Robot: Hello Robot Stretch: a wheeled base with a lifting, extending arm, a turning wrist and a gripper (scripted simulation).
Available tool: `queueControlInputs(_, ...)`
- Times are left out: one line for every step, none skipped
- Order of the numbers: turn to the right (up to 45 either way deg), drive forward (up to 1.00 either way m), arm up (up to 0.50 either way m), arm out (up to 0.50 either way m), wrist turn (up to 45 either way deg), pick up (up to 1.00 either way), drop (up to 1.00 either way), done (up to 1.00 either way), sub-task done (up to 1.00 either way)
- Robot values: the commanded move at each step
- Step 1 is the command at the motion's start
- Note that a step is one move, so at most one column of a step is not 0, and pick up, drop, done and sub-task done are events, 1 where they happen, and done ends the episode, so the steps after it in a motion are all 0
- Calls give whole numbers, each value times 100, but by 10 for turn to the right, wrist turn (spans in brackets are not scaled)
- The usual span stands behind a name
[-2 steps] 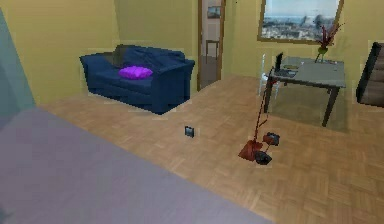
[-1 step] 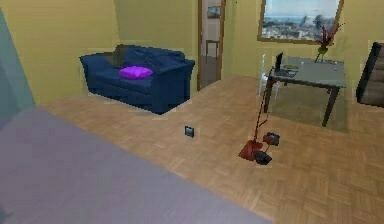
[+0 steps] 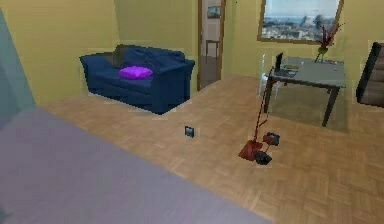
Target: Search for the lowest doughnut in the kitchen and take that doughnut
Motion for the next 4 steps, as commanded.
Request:
queueControlInputs(0, 0, 0, 0, 300, 0, 0, 0, 0)
queueControlInputs(0, 0, -30, 0, 0, 0, 0, 0, 0)
queueControlInputs(0, 0, 0, 0, 0, 100, 0, 0, 0)
queueControlInputs(0, 0, 10, 0, 0, 0, 0, 0, 0)
